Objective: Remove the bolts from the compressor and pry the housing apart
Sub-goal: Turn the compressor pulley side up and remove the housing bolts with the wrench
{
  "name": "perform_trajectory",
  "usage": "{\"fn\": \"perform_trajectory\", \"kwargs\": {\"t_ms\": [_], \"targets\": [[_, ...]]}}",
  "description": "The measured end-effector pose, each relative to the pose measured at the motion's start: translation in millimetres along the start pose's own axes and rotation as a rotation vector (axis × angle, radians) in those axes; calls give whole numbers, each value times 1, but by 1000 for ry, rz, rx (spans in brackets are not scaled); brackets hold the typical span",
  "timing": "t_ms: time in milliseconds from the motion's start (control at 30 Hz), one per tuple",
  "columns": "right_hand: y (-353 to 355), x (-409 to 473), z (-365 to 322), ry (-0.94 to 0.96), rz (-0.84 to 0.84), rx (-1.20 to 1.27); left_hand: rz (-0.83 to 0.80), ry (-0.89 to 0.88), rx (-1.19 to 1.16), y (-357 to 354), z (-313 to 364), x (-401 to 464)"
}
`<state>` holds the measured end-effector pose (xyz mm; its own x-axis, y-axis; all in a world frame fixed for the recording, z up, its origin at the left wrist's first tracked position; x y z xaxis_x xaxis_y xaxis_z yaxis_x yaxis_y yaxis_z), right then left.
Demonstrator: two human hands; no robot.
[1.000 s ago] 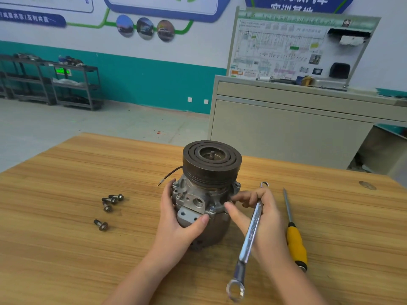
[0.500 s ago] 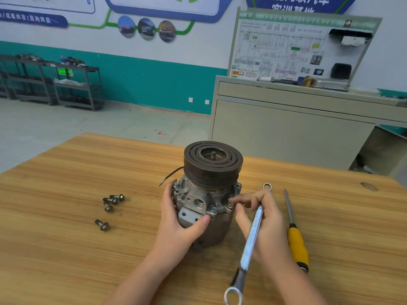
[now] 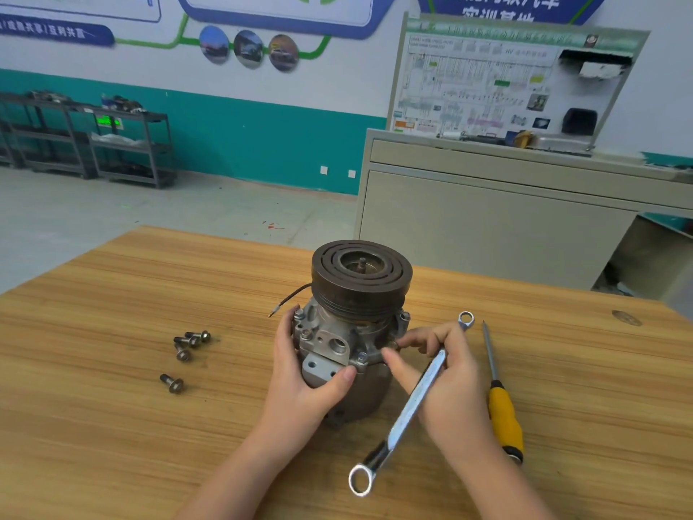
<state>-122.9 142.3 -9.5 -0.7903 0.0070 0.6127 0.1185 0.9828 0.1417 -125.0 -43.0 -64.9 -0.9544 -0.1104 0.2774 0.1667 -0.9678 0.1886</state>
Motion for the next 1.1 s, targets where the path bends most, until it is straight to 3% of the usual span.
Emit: {"fn": "perform_trajectory", "kwargs": {"t_ms": [167,300,467,600,767,933,1100], "targets": [[-8,-3,-1,3,-69,-1,6,1,-3,1,-1,0],[0,-1,-4,23,16,-43,-3,0,-12,0,-1,0],[-8,-3,-11,63,-46,-69,2,-3,-19,0,-2,0],[1,-2,-5,19,42,-60,-2,0,-24,-1,-2,1],[-5,-4,-12,81,-21,-73,4,-5,-18,0,-1,1],[1,-2,-10,38,54,-83,10,-15,-30,0,1,1],[-5,-5,-8,17,-23,-39,13,-19,-27,0,1,0]]}}
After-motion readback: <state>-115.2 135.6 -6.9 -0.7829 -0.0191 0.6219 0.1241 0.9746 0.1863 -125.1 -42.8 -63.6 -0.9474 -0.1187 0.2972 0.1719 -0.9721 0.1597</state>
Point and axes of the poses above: each hand's wrist, its own x-axis towards the middle knuckle, its own y-axis out of the back of the hand, z = x × y, the point moved 10 cm from there along x, towards the middle knuckle, and after that the axes turned 8 degrees about x, right-handed, at the moved point
